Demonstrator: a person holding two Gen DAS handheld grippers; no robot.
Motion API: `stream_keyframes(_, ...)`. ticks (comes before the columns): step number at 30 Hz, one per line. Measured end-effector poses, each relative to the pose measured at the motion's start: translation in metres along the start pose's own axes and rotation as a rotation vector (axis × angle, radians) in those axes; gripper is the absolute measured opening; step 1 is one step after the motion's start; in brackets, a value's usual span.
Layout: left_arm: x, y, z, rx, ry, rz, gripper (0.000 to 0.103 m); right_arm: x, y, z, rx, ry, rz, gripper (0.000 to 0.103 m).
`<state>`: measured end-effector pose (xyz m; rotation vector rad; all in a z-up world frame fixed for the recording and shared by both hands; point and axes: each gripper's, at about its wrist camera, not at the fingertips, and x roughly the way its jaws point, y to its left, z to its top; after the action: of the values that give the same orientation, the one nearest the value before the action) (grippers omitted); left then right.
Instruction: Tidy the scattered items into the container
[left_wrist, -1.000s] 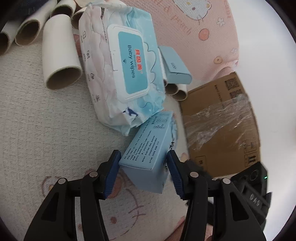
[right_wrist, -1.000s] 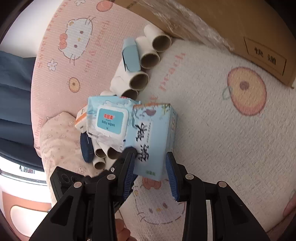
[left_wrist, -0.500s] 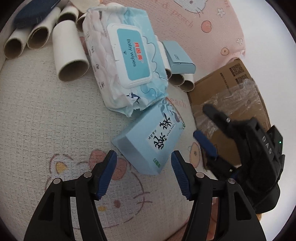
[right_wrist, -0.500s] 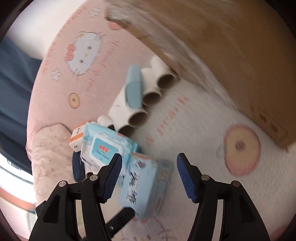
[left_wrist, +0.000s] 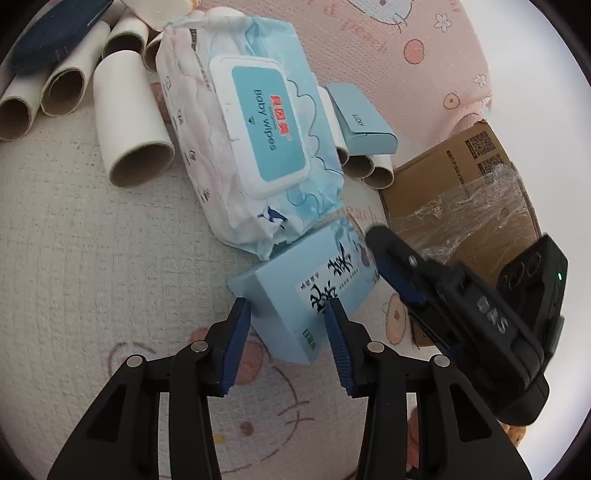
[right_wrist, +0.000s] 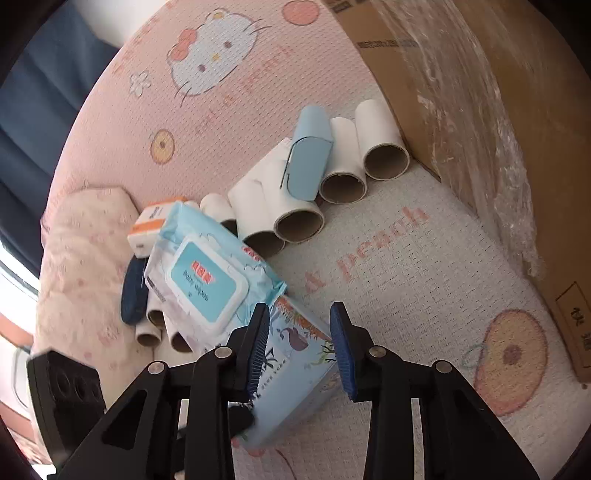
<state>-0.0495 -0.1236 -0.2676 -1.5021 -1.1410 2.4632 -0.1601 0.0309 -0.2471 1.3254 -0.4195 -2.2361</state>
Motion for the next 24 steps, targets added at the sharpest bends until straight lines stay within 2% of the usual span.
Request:
stream_keyframes(5, -0.007, 0.013, 0.011, -0.030, 0.003, -0.006, 0.046, -0.012, -0.003, -0.017, 0.060, 0.069, 0.025, 0.032)
stream_keyframes(9, -0.008, 0.015, 0.015, -0.049, 0.013, 0.004, 0.046, -0.012, 0.006, -0.024, 0.047, 0.101, 0.014, 0.032)
stream_keyframes(10, -0.008, 0.016, 0.014, -0.061, 0.023, -0.003, 0.047, -0.010, 0.007, -0.024, 0.044, 0.106, -0.003, 0.034)
stream_keyframes(12, -0.008, 0.016, 0.011, -0.076, 0.026, -0.011, 0.049, -0.003, 0.005, -0.024, 0.064, 0.132, -0.026, 0.048)
stream_keyframes(14, -0.006, 0.016, 0.008, -0.084, 0.028, -0.010, 0.051, 0.002, 0.003, -0.027, 0.075, 0.155, -0.036, 0.050)
stream_keyframes(24, 0.001, 0.026, 0.007, -0.190, 0.038, -0.068, 0.051, 0.004, 0.020, -0.030, -0.073, 0.116, -0.089, 0.051)
